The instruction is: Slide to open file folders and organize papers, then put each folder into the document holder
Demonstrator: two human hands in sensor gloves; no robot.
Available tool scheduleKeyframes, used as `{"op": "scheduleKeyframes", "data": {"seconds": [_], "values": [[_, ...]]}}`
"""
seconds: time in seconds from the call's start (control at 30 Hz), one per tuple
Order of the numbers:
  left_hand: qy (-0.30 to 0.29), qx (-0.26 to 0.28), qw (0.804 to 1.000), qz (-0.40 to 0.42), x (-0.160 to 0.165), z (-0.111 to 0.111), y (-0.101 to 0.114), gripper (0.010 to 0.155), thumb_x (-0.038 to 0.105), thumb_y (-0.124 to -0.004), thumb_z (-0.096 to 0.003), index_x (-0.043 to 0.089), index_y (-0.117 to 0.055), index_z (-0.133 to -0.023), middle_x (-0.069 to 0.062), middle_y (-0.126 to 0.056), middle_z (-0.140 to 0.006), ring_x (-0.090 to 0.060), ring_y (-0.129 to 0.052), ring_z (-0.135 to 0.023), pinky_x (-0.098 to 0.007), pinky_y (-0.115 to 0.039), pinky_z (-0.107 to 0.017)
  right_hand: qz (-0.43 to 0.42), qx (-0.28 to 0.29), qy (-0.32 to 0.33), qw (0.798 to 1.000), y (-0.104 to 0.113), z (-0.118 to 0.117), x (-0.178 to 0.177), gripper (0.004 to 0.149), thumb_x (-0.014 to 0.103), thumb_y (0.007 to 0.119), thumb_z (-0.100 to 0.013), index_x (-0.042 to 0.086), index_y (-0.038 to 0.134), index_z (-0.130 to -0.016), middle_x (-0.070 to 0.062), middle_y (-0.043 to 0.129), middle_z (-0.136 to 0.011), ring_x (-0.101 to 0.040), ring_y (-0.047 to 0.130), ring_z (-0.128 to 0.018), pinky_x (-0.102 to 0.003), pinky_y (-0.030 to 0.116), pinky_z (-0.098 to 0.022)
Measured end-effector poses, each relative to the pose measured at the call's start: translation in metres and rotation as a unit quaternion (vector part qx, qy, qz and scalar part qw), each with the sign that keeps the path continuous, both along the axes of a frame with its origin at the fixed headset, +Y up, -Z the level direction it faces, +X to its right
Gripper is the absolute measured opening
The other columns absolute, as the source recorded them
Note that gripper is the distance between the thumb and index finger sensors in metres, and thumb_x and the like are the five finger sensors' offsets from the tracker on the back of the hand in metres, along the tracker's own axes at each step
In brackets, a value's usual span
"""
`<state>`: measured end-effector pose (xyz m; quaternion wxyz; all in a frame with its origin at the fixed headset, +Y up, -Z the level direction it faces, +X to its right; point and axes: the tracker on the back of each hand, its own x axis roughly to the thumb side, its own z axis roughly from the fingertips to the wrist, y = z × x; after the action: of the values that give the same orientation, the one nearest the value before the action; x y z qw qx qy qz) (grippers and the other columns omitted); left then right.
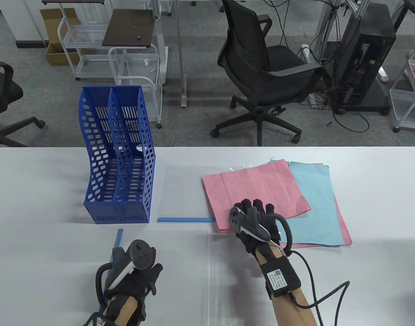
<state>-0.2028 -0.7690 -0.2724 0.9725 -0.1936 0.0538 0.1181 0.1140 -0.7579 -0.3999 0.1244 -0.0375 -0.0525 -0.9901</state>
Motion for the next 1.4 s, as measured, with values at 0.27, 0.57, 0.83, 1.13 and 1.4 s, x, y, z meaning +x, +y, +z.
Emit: {"op": "scheduleKeyframes", "data": {"seconds": [0.27, 0.57, 0.83, 1.13, 1.4], "values": [[0.000, 0.002, 1.000, -0.002, 0.001, 0.000, 0.000, 0.065, 0.053, -0.078, -0.0449, 0.031, -0.072, -0.106, 0.001, -0.074, -0.112, -0.030, -0.074, -0.106, -0.053, -0.066, -0.076, -0.022, -0.039, 0.001, 0.999, -0.004, -0.010, 0.001, 0.075, 0.052, 0.085, -0.032, 0.041, 0.051, -0.098, 0.014, 0.058, -0.111, -0.024, 0.060, -0.108, -0.057, 0.051, -0.079], [0.000, 0.005, 1.000, -0.009, 0.003, 0.001, 0.001, 0.065, 0.053, -0.078, -0.0449, 0.032, -0.073, -0.106, 0.001, -0.074, -0.112, -0.030, -0.075, -0.106, -0.053, -0.066, -0.076, -0.046, -0.059, -0.008, 0.997, -0.007, -0.016, 0.005, 0.071, 0.051, 0.084, -0.033, 0.041, 0.055, -0.097, 0.013, 0.061, -0.110, -0.024, 0.064, -0.106, -0.058, 0.053, -0.079], [-0.001, 0.008, 1.000, -0.015, 0.004, 0.001, 0.002, 0.065, 0.053, -0.078, -0.0448, 0.032, -0.073, -0.106, 0.001, -0.074, -0.112, -0.031, -0.075, -0.106, -0.053, -0.066, -0.076, -0.044, -0.062, -0.004, 0.997, -0.005, -0.016, 0.003, 0.069, 0.050, 0.084, -0.033, 0.040, 0.058, -0.096, 0.012, 0.064, -0.109, -0.022, 0.073, -0.102, -0.059, 0.057, -0.078], [0.000, 0.009, 1.000, -0.015, 0.005, 0.001, 0.002, 0.064, 0.053, -0.078, -0.0448, 0.032, -0.073, -0.105, 0.001, -0.075, -0.112, -0.030, -0.075, -0.106, -0.053, -0.066, -0.076, -0.035, -0.053, 0.002, 0.998, -0.005, -0.016, 0.001, 0.061, 0.046, 0.080, -0.037, 0.039, 0.060, -0.095, 0.011, 0.066, -0.107, -0.022, 0.076, -0.100, -0.058, 0.060, -0.077], [0.000, 0.009, 1.000, -0.015, 0.005, 0.000, 0.001, 0.064, 0.053, -0.078, -0.0448, 0.032, -0.073, -0.105, 0.001, -0.075, -0.112, -0.031, -0.075, -0.106, -0.053, -0.065, -0.076, -0.053, -0.041, 0.000, 0.998, -0.005, -0.017, 0.002, 0.054, 0.043, 0.076, -0.040, 0.038, 0.066, -0.093, 0.009, 0.071, -0.105, -0.023, 0.079, -0.097, -0.058, 0.063, -0.075]]}}
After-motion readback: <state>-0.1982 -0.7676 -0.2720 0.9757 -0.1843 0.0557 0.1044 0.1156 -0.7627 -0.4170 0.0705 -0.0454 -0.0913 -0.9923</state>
